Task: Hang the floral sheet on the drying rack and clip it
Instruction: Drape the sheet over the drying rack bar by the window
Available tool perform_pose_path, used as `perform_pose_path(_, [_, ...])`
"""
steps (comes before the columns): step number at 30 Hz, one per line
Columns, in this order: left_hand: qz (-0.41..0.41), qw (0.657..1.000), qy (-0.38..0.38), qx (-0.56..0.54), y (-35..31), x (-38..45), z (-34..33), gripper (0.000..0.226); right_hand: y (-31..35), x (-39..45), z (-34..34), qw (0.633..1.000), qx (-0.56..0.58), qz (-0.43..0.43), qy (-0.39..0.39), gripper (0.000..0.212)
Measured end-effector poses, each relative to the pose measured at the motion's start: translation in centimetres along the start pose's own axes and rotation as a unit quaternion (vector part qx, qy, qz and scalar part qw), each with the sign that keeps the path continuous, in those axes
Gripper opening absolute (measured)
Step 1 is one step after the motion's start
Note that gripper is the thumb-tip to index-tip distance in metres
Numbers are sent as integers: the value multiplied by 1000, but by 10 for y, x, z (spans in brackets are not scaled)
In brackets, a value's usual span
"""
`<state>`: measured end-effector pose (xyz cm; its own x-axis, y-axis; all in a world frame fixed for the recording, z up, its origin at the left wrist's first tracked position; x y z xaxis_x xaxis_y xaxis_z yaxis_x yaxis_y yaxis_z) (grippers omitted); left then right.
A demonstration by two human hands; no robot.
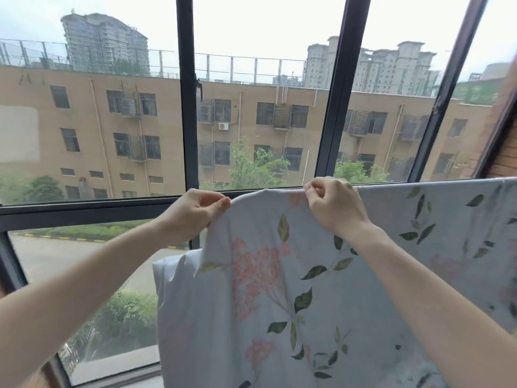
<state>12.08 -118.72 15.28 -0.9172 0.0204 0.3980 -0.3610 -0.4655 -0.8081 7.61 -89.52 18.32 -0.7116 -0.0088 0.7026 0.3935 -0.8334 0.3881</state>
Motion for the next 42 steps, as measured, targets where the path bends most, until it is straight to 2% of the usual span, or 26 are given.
perform_pose_path(3, [-15, 999, 37, -26, 1, 5, -1, 42, 44, -21, -14, 999, 31, 16, 6, 23])
perform_pose_path(7, [-32, 993, 108, -30, 25, 9, 15, 26, 96, -39, -37, 1000, 6, 5, -17, 27])
perform_pose_path(11, [-53, 983, 160, 71, 67, -3, 46, 16, 116, -58, -50, 999, -17, -34, -5, 45])
perform_pose_path(14, [-81, 959, 222, 158, 94, -18, 58, 21, 128, -82, -58, 998, 9, -65, -6, 55])
perform_pose_path(18, [-146, 952, 154, 222, 109, -21, 63, 10, 141, -123, -72, 988, 74, -106, -79, 51])
perform_pose_path(21, [-195, 947, 106, 233, 109, -23, 68, 15, 147, -158, -96, 982, 79, -163, -62, 45])
perform_pose_path(23, [-205, 961, 69, 174, 103, -25, 78, 14, 147, -175, -113, 979, 57, -192, -31, 38])
perform_pose_path(25, [-161, 985, 16, 67, 96, -23, 97, 13, 143, -183, -124, 975, 59, -215, -17, 28])
perform_pose_path(27, [-143, 988, -4, 50, 94, -20, 112, 12, 141, -183, -128, 971, 74, -226, -23, 15])
perform_pose_path(28, [-148, 985, 17, 83, 97, -20, 116, 12, 141, -183, -128, 971, 73, -225, -31, 13])
perform_pose_path(30, [-160, 969, 104, 159, 110, -28, 115, 9, 144, -183, -126, 970, 69, -227, -45, 14])
perform_pose_path(32, [-173, 942, 167, 233, 129, -40, 105, 26, 146, -184, -127, 969, 70, -232, -56, 16])
perform_pose_path(33, [-187, 932, 165, 265, 137, -43, 98, 36, 147, -184, -129, 968, 74, -234, -59, 18])
perform_pose_path(34, [-206, 929, 137, 275, 140, -44, 92, 39, 148, -185, -131, 967, 81, -232, -64, 20])
perform_pose_path(37, [-281, 930, 41, 234, 130, -40, 86, 10, 149, -187, -132, 966, 110, -218, -78, 28])
perform_pose_path(38, [-294, 930, 25, 221, 128, -38, 88, 7, 149, -187, -128, 965, 121, -215, -87, 28])
perform_pose_path(42, [-252, 962, -57, 94, 138, -33, 118, 6, 148, -184, -104, 957, 162, -201, -132, 16])
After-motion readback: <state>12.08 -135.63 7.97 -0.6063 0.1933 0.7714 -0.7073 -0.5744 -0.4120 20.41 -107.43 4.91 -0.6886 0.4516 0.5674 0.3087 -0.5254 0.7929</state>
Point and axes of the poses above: each hand's wrist, its own x-axis towards the middle knuckle, its own z-axis out of the back of the hand, y = z × x, the point moved 3 cm from there along x, towards the middle knuckle, and after that the axes turned 9 degrees about -y, right-handed, at the moved point
